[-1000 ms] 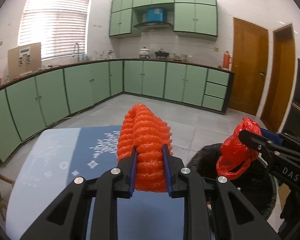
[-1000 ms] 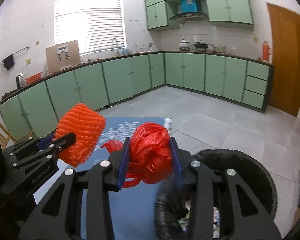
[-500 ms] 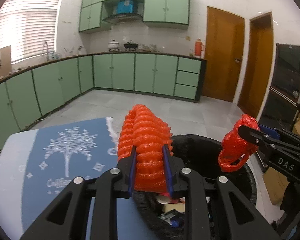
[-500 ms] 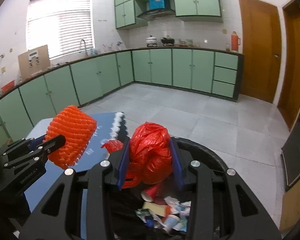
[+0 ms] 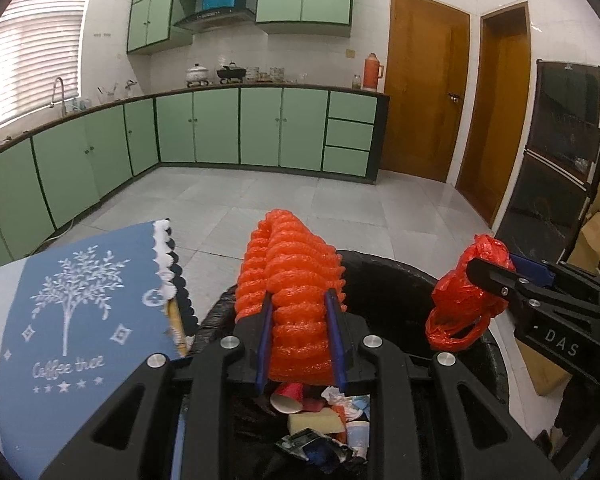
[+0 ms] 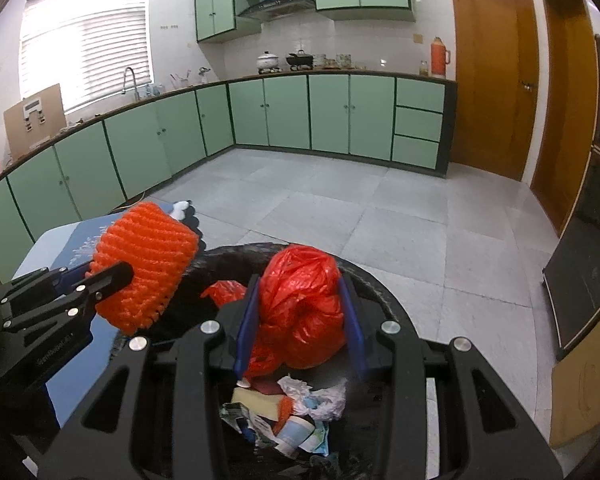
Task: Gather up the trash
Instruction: 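Open both tools above the bin to drop the net and bag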
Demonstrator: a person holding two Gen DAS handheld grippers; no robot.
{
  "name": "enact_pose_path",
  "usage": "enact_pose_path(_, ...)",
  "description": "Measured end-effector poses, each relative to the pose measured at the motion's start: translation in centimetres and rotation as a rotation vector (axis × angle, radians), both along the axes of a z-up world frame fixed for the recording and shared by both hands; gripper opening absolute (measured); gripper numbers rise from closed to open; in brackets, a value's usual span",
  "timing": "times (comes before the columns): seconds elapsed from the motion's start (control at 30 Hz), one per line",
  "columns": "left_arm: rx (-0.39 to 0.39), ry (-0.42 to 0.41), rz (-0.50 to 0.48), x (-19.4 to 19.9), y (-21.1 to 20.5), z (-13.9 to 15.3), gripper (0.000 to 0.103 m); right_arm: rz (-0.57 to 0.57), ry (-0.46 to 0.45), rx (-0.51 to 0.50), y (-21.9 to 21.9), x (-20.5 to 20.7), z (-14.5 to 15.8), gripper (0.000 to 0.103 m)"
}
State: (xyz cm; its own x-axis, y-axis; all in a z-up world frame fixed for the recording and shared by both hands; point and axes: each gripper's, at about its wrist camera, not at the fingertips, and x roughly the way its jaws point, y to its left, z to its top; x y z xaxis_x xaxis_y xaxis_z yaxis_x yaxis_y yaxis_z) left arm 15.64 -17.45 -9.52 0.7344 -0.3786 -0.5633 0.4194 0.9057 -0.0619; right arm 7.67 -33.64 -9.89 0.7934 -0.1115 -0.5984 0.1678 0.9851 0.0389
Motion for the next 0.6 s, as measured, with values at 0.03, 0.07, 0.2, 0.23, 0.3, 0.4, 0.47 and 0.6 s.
enact_pose_path(0.03,0.001,0.003,-0.002,0.1,-0.2,-0.2,0.024,-0.002,0.003,0.002,-0.2,0.2,-0.2,0.037)
enact_pose_path(0.07,0.003,0.007,-0.003,0.3,-0.5,-0.4,0.024,-0.003,0.005,0.004,-0.4,0.3,-0.4,0.037)
enact_pose_path(0.2,0.008,0.020,0.000,1.0,-1.0,-1.1,0.025,-0.001,0.016,0.012,-0.9,1.7,-0.9,0.037)
enact_pose_path(0.23,0.006,0.026,-0.003,1.2,-1.1,-1.2,0.027,0.000,0.018,0.011,-0.8,1.8,-1.0,0.037)
enact_pose_path(0.3,0.003,0.040,-0.008,1.8,-0.8,-1.3,0.032,0.005,0.028,0.012,-0.8,2.1,-1.4,0.039)
enact_pose_path(0.4,-0.010,0.052,-0.005,2.1,-0.5,-1.2,0.047,0.002,0.048,0.006,-1.0,2.5,-2.0,0.046)
enact_pose_path(0.47,-0.018,0.047,0.000,2.1,-0.1,-1.1,0.056,-0.008,0.055,0.005,-1.1,2.7,-2.1,0.060)
enact_pose_path(0.6,-0.014,0.032,0.010,1.8,0.8,-0.6,0.063,-0.045,0.050,-0.006,-1.3,2.3,-2.1,0.083)
